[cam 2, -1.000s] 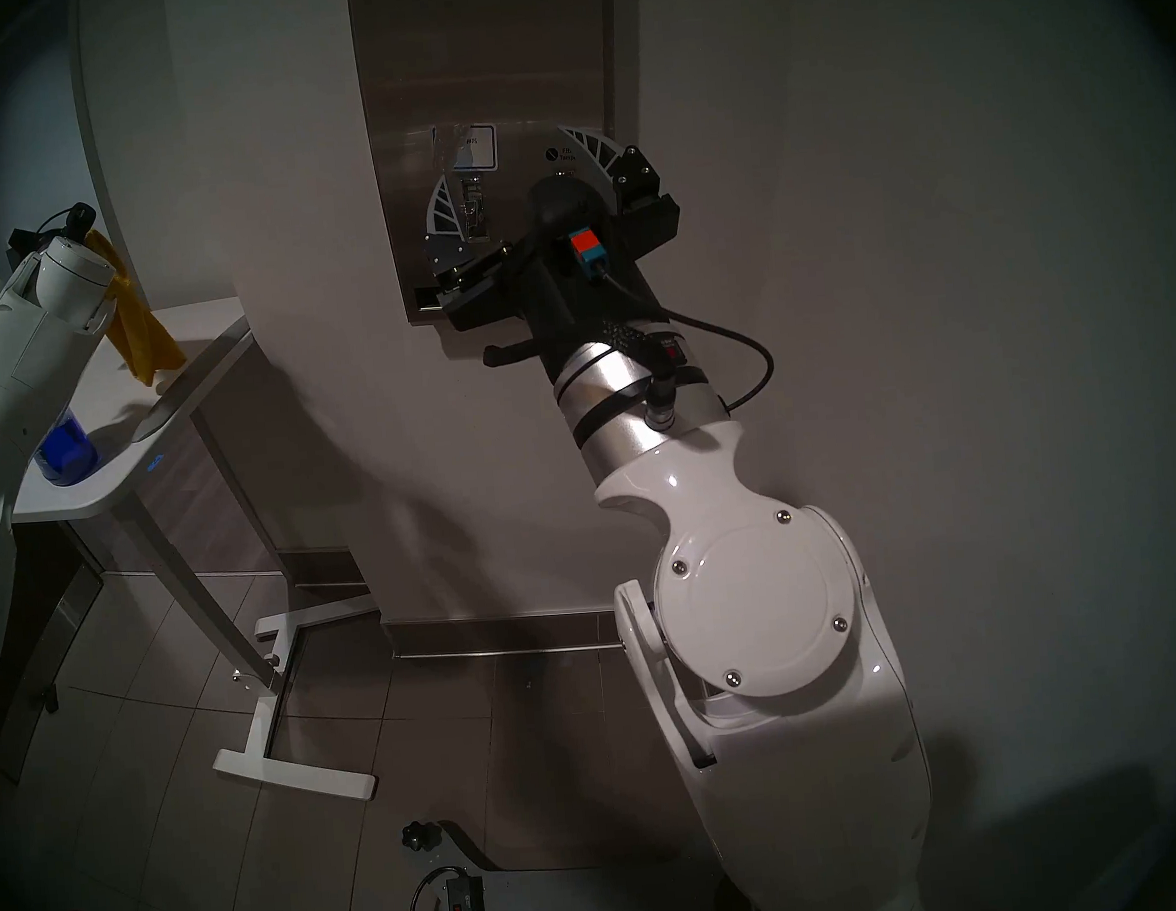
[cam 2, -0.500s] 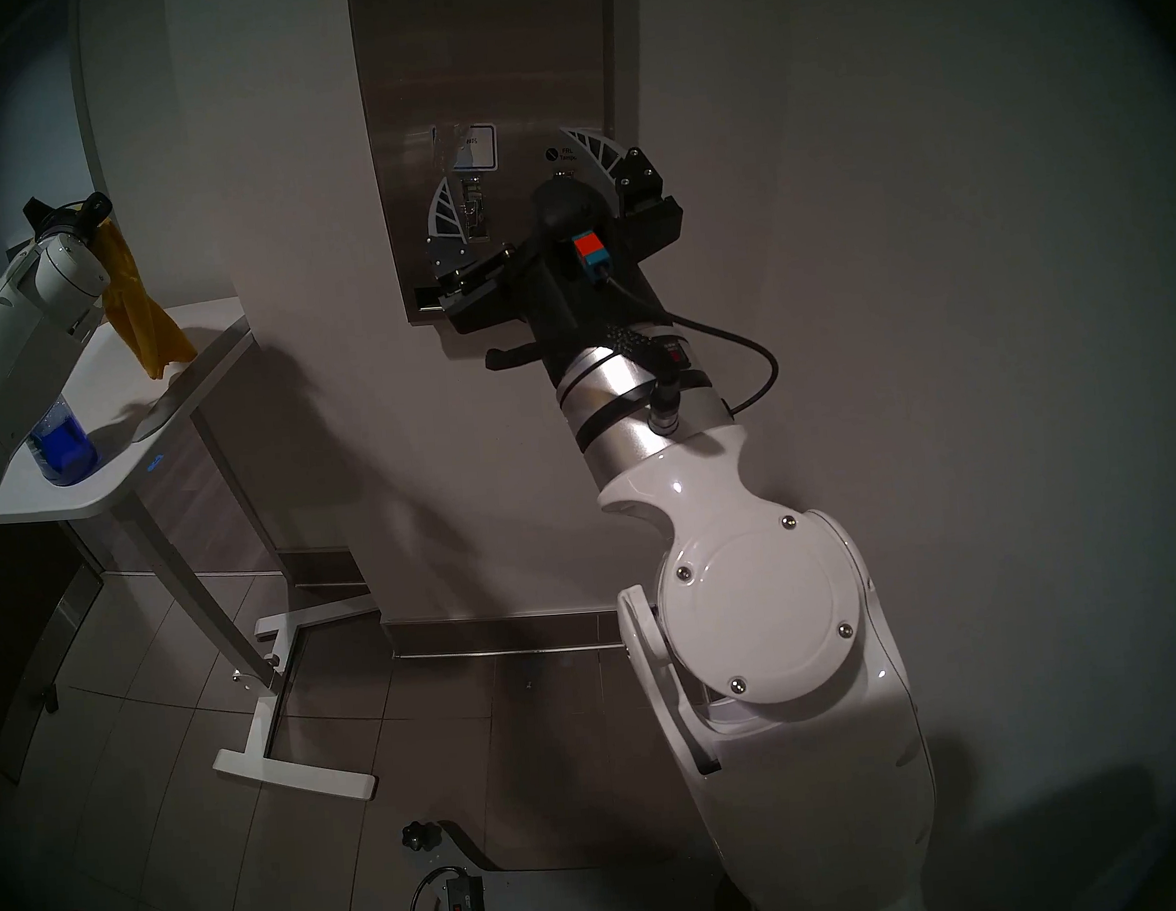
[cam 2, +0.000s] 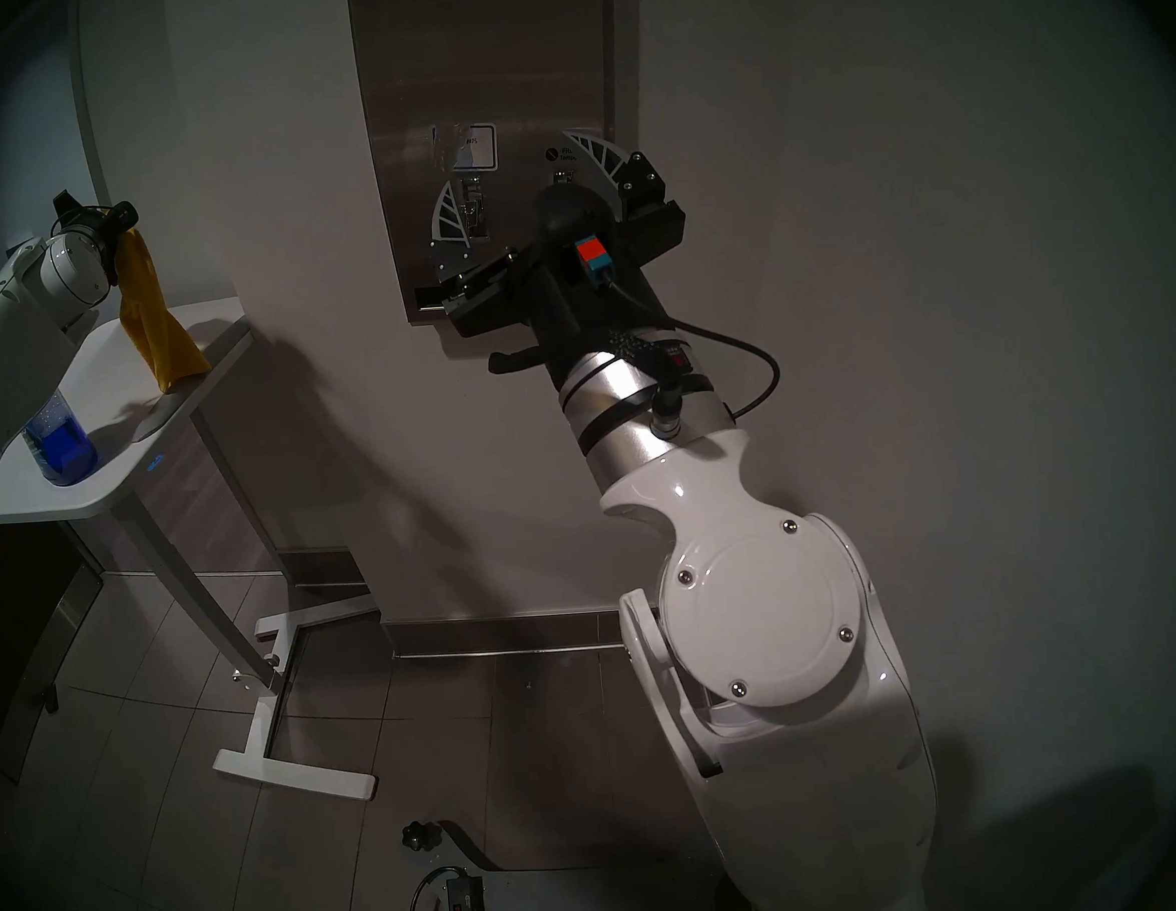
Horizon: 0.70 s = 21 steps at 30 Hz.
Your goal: Pick up the cloth and wipe the surface
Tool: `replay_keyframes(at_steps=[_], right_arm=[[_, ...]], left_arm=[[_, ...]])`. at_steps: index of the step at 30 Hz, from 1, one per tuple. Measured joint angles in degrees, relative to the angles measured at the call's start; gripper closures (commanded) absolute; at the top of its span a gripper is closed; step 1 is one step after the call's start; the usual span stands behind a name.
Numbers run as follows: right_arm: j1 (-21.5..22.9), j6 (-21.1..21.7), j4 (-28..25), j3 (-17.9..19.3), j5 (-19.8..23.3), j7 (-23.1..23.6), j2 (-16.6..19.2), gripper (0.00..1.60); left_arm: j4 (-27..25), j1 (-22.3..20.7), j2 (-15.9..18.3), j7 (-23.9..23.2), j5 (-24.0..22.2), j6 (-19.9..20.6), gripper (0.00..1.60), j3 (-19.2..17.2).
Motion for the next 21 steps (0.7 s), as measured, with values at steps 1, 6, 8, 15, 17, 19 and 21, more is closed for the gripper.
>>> replay_keyframes(at_steps=[1, 6, 8, 15, 17, 19, 21], right_arm=[[0.0, 0.0, 0.0, 0.0, 0.0, 0.0, 0.0, 0.0], [-0.2, -0.1, 0.0, 0.0, 0.0, -0.1, 0.2, 0.0], [-0.3, -0.1, 0.0, 0.0, 0.0, -0.1, 0.2, 0.0], [-0.7, -0.2, 0.0, 0.0, 0.0, -0.1, 0.5, 0.0], [-0.9, -0.2, 0.0, 0.0, 0.0, -0.1, 0.6, 0.0], [-1.0, -0.2, 0.0, 0.0, 0.0, -0.1, 0.6, 0.0], [-1.1, -0.2, 0.0, 0.0, 0.0, -0.1, 0.7, 0.0]], left_arm=[[0.6, -0.3, -0.2, -1.0, 0.3, -0.3, 0.0, 0.2], [2.8, -1.4, -1.0, -4.6, 1.1, -1.4, 0.0, 0.3], [3.4, -1.8, -1.3, -5.8, 1.3, -1.7, 0.0, 0.2], [5.6, -3.6, -2.8, -10.8, 1.7, -2.3, 0.0, -1.3], [6.1, -4.1, -3.3, -12.4, 1.6, -2.3, 0.0, -2.2], [6.2, -4.5, -3.6, -13.5, 1.4, -2.2, 0.0, -2.9], [6.3, -5.0, -4.0, -14.5, 1.3, -2.0, 0.11, -3.6]])
